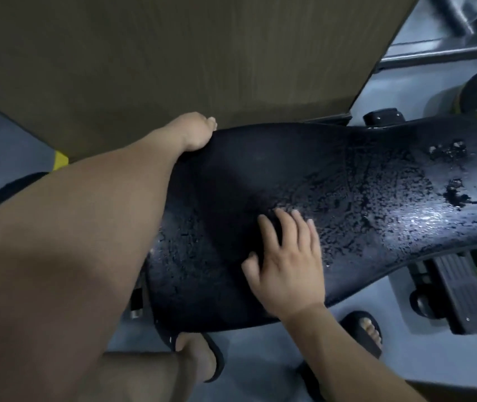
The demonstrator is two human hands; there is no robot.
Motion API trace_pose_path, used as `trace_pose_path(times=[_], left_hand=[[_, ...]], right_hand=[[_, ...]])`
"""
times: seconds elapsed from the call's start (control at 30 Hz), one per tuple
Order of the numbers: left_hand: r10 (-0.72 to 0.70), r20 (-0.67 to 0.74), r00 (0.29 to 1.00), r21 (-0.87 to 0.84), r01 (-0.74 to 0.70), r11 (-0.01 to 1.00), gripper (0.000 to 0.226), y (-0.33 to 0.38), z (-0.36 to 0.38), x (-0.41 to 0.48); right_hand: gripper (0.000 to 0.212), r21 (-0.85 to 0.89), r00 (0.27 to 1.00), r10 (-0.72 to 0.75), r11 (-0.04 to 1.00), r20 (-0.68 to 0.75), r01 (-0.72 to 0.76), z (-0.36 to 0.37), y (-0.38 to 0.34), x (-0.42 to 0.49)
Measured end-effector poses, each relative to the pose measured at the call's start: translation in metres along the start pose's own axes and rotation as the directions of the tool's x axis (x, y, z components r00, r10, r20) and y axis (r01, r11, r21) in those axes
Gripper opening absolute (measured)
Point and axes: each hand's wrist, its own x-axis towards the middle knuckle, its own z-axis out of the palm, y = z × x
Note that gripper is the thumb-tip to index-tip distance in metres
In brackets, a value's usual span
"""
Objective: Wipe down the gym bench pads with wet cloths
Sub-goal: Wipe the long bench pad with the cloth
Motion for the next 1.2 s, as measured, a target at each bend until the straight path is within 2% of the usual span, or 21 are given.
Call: trace_pose_path(times=[0.17,0.27,0.37,0.5,0.63,0.77,0.87,1.07,1.2], left_hand=[[-0.137,-0.005,0.991,0.058,0.137,0.989,0.048,-0.08,-0.016,-0.009],[-0.216,0.026,0.976,-0.024,0.217,0.976,0.037,-0.094,-0.016,-0.015],[-0.188,-0.039,0.981,-0.049,0.186,0.981,0.033,-0.074,-0.016,-0.014],[-0.047,-0.105,0.993,-0.091,0.038,0.995,0.046,-0.048,-0.011,-0.02],[0.038,-0.137,0.99,-0.097,-0.052,0.994,0.053,-0.071,-0.004,-0.036],[-0.032,-0.201,0.979,-0.13,0.006,0.991,0.049,-0.11,0.004,-0.069],[-0.084,-0.212,0.974,-0.252,0.028,0.967,0.048,-0.127,0.026,-0.11],[-0.217,-0.267,0.939,-0.4,0.097,0.911,0.036,-0.125,0.068,-0.189],[-0.278,-0.242,0.93,-0.496,0.128,0.859,0.028,-0.126,0.097,-0.237]], right_hand=[[0.065,-0.018,0.998,0.013,1.0,-0.058,-0.014,0.005,-0.001,0.001],[0.064,-0.032,0.996,0.005,0.999,-0.089,-0.008,0.009,-0.002,0.0],[0.063,-0.041,0.993,0.002,0.999,-0.116,-0.006,0.011,-0.001,0.0],[0.061,-0.043,0.988,-0.009,0.999,-0.152,0.003,0.016,-0.001,0.0],[0.061,-0.048,0.983,-0.013,0.999,-0.183,0.004,0.017,-0.002,-0.001],[0.062,-0.046,0.981,-0.01,0.999,-0.195,0.001,0.017,-0.002,-0.003],[0.061,-0.045,0.981,-0.01,0.999,-0.196,0.002,0.017,-0.003,-0.004],[0.059,-0.05,0.98,-0.018,0.999,-0.196,0.008,0.019,-0.002,-0.007],[0.06,-0.036,0.984,-0.014,0.999,-0.177,0.008,0.016,-0.002,-0.01]])
